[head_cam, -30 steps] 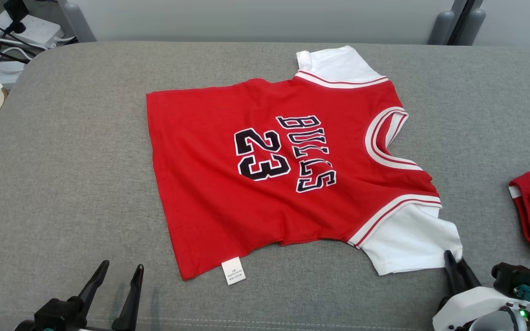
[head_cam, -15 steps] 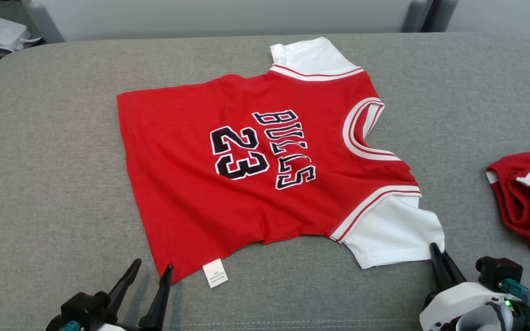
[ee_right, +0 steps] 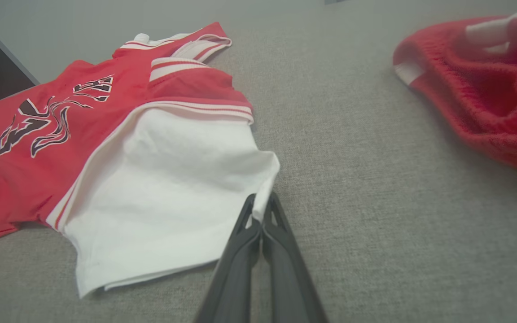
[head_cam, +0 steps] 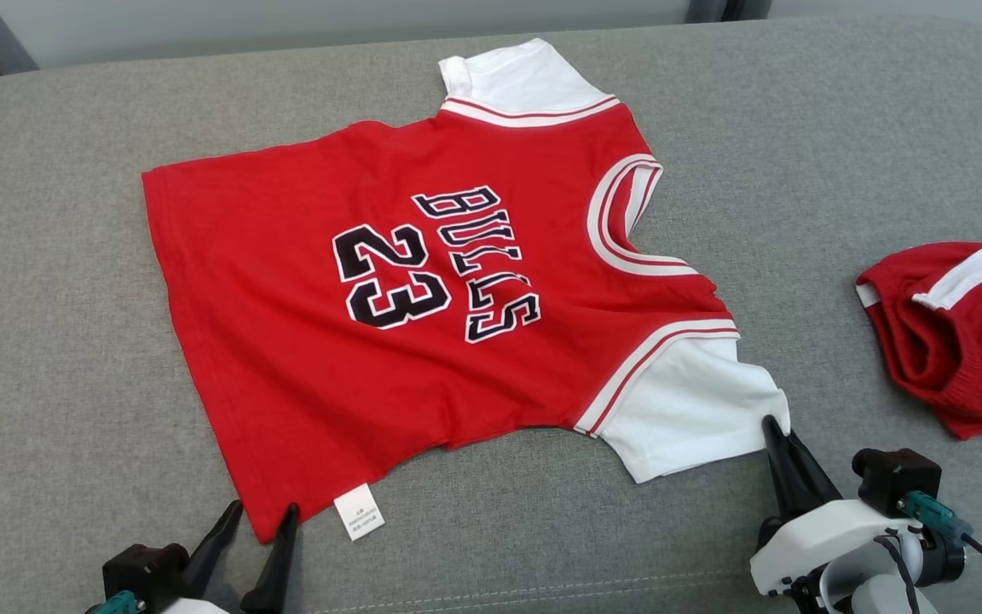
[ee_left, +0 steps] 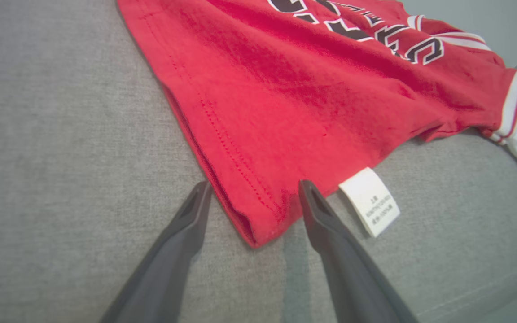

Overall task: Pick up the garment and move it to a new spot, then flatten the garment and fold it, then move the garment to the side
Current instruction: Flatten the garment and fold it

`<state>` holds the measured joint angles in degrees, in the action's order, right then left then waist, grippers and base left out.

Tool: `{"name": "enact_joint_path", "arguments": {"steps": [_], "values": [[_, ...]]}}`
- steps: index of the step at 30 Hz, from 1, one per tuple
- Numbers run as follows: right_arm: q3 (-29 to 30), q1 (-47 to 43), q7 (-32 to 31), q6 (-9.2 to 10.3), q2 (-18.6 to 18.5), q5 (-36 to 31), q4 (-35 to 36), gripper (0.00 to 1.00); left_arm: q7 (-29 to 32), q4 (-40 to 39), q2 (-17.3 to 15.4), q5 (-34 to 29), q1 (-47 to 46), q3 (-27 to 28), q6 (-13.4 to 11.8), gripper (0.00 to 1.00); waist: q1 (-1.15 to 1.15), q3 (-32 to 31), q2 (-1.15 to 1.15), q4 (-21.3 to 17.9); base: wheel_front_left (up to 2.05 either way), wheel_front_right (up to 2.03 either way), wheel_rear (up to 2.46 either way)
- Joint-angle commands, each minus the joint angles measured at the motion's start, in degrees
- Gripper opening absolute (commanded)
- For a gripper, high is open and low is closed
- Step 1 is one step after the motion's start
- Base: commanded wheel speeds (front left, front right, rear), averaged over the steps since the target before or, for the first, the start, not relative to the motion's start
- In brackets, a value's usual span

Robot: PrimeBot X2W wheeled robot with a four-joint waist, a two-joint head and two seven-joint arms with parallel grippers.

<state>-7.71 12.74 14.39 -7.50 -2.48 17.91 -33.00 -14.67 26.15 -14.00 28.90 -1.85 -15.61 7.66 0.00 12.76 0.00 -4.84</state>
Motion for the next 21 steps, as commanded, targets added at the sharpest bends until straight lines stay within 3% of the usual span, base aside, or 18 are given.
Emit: {"name": "enact_joint_path", "arguments": {"steps": [1,2,11,21], "values": [[-1.3,1.1,0.6,0.01,-0.4,0.3,1.8,0.00,-0.3,-0.4,-1.1,1.4,-2.0,1.5,-0.2,0.45,0.00,0.3,0.00,-0.2,0.00,0.00,0.00],[-1.3,1.1,0.6,0.01,-0.4,0.3,2.0,0.00,-0.3,-0.3,-1.2,1.8,-2.1,1.4,-0.2,0.00,0.00,0.3,0.00,-0.3,0.00,0.00,0.00],[0.3,1.1,0.6,0.01,-0.4,0.2,3.1,0.00,-0.3,-0.7,-2.3,2.0,-1.9,-0.7,-0.2,0.00,0.00,-0.8,0.00,0.0,0.00,0.00,0.00],[-3.7,-1.0,0.6,0.01,-0.4,0.9,-1.4,0.00,-0.3,4.5,-1.9,-0.7,0.1,5.3,-0.2,0.00,0.00,-6.2,0.00,0.1,0.00,0.00,0.00]]}}
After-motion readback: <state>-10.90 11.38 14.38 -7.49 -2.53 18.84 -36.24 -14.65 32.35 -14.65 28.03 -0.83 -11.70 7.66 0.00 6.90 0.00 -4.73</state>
